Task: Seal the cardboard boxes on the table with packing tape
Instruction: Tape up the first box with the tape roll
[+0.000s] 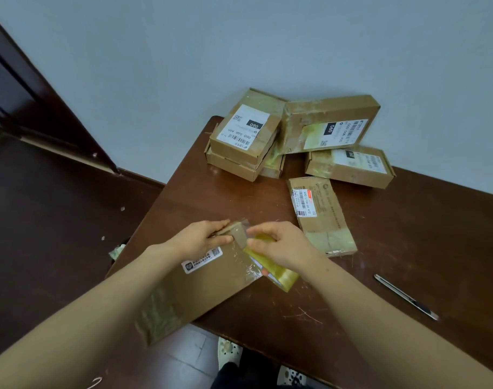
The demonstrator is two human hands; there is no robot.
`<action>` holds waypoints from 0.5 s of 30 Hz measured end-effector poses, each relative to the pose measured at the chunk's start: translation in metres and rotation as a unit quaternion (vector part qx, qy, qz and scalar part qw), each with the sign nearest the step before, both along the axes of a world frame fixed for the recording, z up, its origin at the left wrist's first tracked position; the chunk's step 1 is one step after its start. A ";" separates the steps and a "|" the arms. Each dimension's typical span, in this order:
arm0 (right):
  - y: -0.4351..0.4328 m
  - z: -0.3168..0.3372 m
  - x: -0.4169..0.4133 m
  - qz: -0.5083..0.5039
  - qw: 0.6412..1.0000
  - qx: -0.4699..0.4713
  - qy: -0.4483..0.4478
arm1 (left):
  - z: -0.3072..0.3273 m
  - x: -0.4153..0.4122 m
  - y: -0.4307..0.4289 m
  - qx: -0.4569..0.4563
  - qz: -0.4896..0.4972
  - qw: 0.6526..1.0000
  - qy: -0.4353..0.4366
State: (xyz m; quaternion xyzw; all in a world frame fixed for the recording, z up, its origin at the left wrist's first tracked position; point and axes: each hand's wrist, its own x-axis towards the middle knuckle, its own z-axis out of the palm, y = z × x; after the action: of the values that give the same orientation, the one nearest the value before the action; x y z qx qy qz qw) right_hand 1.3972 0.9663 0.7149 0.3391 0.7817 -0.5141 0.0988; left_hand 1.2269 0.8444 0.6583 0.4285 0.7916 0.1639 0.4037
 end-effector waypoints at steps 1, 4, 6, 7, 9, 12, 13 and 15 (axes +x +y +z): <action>0.000 -0.001 -0.004 -0.004 1.000 -0.004 -0.006 | -0.004 -0.002 0.002 -0.002 0.008 1.000 -0.007; 0.001 -0.005 -0.019 -0.035 0.999 -0.005 0.026 | -0.012 -0.004 0.009 0.000 0.031 0.994 0.104; 0.003 -0.009 -0.029 -0.040 0.998 0.002 0.049 | -0.018 0.007 0.008 0.015 0.026 0.979 0.204; 0.004 -0.011 -0.033 -0.039 0.998 0.006 0.054 | -0.021 0.015 0.007 0.007 0.013 0.978 0.209; 0.006 -0.015 -0.040 -0.046 0.998 0.005 0.052 | -0.027 0.031 0.002 -0.050 -0.029 0.982 0.182; 0.009 -0.013 -0.044 -0.048 0.999 -0.007 0.013 | -0.036 0.042 0.000 -0.101 -0.068 0.964 0.237; 0.009 -0.011 -0.042 -0.043 0.999 -0.029 0.003 | -0.037 0.044 0.000 -0.100 -0.062 0.960 0.256; 0.005 -0.007 -0.031 -0.043 0.994 -0.100 0.027 | -0.040 0.047 -0.001 -0.085 -0.041 0.957 0.274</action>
State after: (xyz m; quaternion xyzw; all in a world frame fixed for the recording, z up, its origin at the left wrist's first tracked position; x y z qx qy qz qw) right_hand 1.3661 0.9708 0.7081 0.3470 0.7131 -0.6027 0.0888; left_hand 1.2744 0.8436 0.6179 0.4533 0.8645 -0.0440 0.2126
